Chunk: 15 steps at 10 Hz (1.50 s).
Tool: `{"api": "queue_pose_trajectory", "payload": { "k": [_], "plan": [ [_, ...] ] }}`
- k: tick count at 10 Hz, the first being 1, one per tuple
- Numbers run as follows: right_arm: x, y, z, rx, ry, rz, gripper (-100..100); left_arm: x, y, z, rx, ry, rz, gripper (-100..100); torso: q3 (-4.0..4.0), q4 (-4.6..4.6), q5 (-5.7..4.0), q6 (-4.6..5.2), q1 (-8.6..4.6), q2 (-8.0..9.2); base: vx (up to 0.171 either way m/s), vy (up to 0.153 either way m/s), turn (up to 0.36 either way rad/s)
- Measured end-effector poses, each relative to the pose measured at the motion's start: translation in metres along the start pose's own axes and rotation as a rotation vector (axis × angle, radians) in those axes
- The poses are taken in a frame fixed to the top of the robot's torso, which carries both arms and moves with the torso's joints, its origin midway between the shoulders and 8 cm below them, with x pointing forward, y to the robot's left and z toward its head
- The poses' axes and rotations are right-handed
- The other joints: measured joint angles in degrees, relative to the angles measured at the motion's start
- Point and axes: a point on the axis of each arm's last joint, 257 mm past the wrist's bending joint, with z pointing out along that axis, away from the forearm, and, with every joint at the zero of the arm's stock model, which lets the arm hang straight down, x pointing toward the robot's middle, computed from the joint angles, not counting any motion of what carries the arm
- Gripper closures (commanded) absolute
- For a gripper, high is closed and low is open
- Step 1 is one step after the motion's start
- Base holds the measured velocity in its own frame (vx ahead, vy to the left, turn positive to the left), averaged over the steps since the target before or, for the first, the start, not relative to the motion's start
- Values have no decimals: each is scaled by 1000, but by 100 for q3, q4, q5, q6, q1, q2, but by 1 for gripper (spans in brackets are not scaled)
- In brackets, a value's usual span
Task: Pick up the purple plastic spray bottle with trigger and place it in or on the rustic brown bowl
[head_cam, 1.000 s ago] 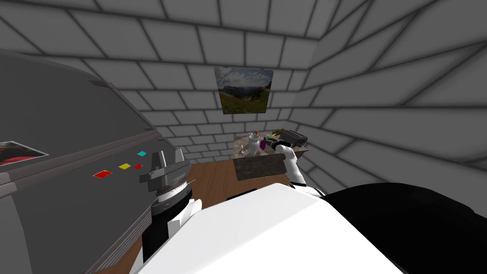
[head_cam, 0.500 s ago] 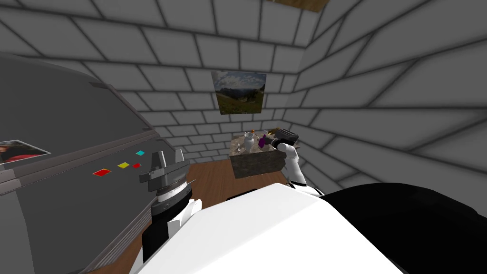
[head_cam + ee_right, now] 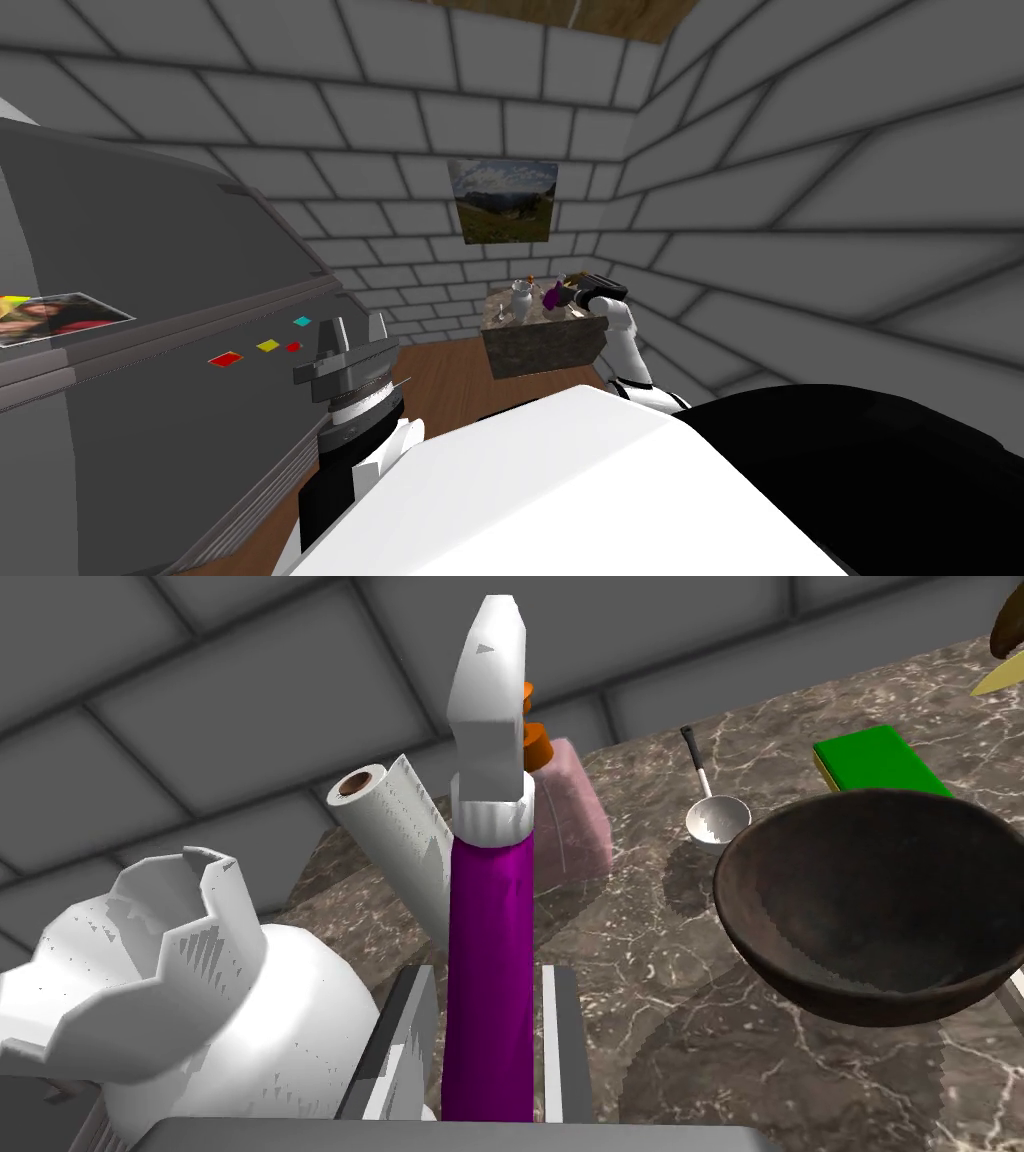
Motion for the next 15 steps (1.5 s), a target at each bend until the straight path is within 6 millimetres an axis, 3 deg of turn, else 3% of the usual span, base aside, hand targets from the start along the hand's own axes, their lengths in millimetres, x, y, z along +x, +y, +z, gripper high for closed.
{"api": "queue_pose_trajectory", "payload": {
  "k": [12, 13, 15],
  "plan": [
    [24, 67, -27, -190, -145, -272, 100, 0, 0, 0, 0, 0, 0, 0, -1, 1, 31, -6, 35, -2, 111, -82, 28],
    [25, 67, -28, -192, -145, -274, -100, 0, 0, 0, 0, 0, 0, 0, 6, 2, 31, -8, 52, 14, 9, -9, 1],
    [25, 67, -28, -192, -145, -274, -100, 0, 0, 0, 0, 0, 0, 0, 19, 8, 37, -8, 71, 34, 0, 0, 0]
  ]
}}
